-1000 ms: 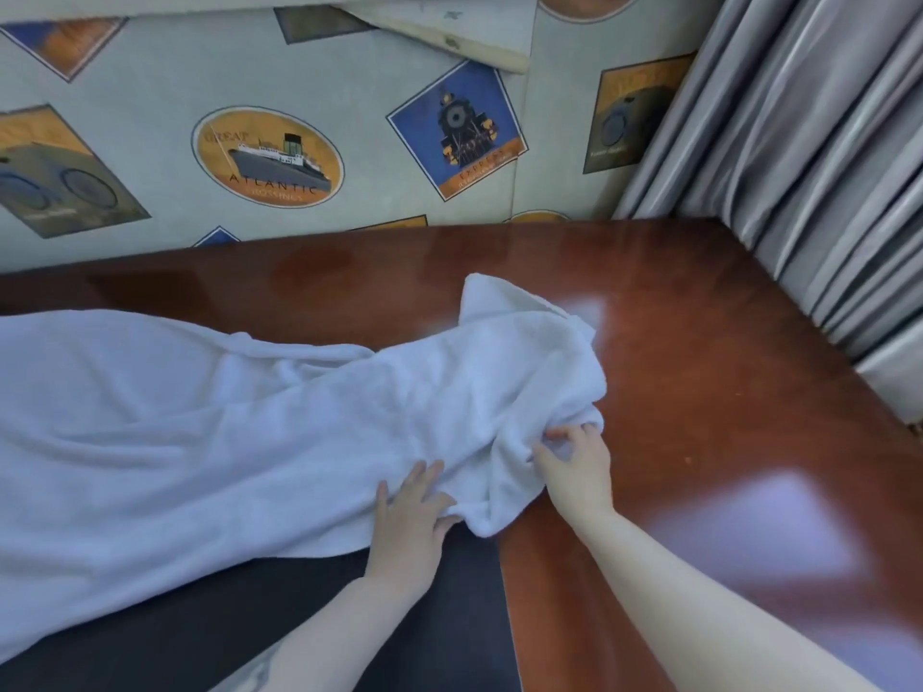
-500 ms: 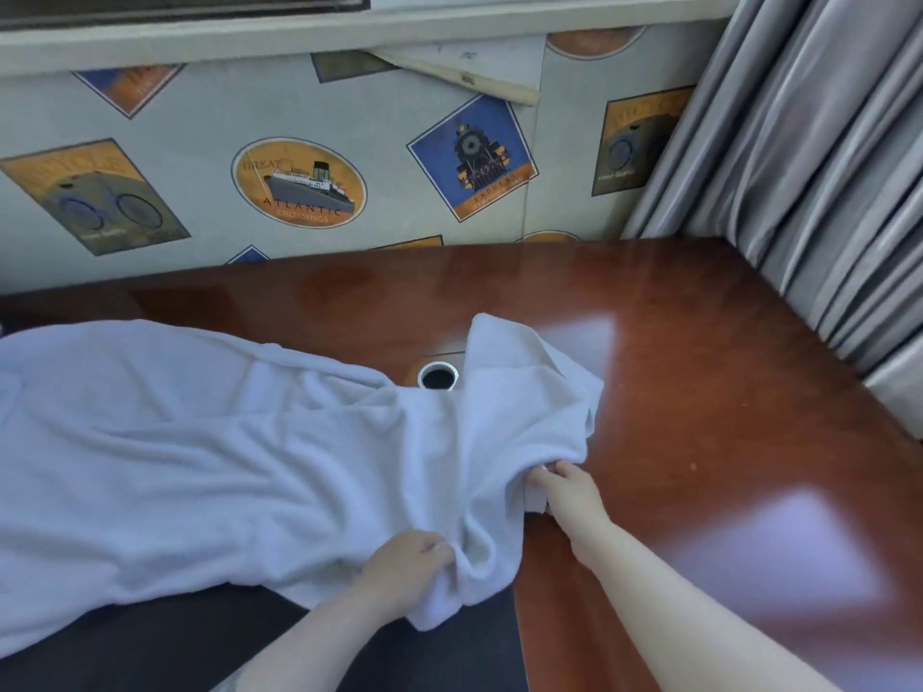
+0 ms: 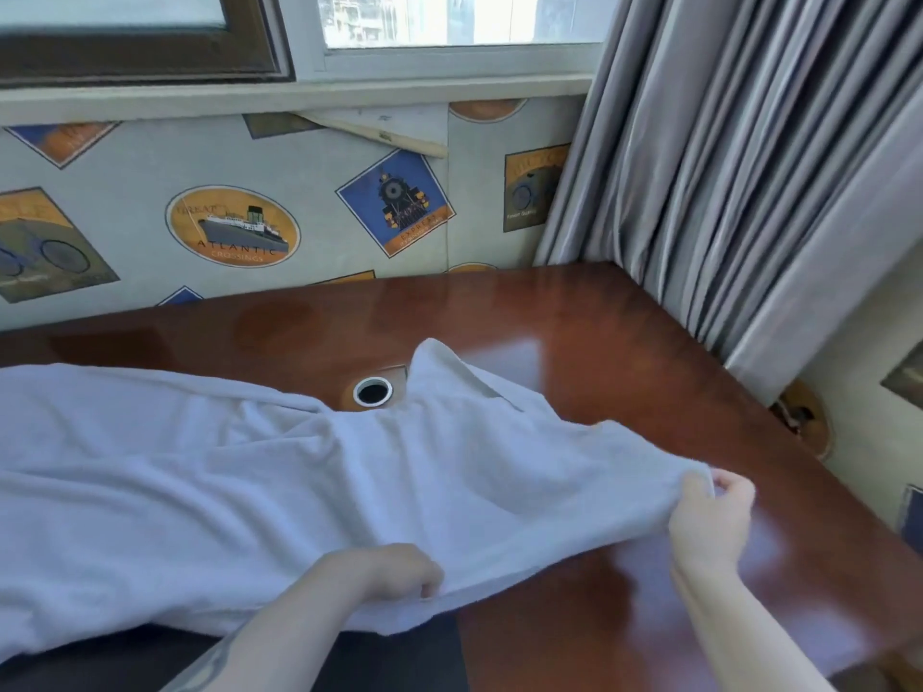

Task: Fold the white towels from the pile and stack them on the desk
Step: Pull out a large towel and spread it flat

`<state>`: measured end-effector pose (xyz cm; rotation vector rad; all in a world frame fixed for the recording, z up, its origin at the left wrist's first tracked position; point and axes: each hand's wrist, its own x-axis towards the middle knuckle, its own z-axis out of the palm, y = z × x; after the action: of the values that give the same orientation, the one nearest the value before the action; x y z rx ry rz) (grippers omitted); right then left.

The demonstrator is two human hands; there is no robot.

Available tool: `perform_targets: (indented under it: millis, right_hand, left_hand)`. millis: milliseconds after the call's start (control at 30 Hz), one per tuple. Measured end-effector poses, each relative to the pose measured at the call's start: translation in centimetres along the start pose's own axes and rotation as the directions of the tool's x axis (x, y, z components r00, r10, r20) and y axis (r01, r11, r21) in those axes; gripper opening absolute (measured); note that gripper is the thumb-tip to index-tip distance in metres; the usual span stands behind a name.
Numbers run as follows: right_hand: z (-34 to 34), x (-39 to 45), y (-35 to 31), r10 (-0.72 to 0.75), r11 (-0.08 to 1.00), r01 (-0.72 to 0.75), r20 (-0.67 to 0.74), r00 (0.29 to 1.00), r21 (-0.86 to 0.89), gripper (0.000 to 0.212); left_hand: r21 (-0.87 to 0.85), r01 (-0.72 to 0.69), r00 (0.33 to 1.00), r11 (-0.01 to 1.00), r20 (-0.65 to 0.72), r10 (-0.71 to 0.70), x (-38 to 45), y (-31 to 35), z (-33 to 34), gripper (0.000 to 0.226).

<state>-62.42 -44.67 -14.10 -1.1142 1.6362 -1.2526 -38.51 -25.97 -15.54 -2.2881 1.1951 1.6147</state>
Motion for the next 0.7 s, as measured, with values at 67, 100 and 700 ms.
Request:
perform_targets:
  millis: [67,100,700]
  right_hand:
    - [-0.8,-0.4,1.5,0.081,0.996,-0.081,0.009,0.997,-0.026,0.012]
    - [-1.3,-0.8,2.3,0.131,0.991,-0.13,0.022,0.991,-0.03,0.017]
    - [-9.9,-2.2,5.7,0.236,0.927,-0.215,0.032,0.971,-0.309,0.023]
  left_hand:
    - [0.069,0.001,1.0,0.998,0.012,-0.002,0.2,0.6,0.4,0.021]
    - [0.047,-0.009,1.0,0.999,0.006,0.008,0.2,1.1,0.8,0.027]
    - [0.393,-0.416,0.857,0.82,-0.133,0.498,2.2,10.0,12.7,0.053]
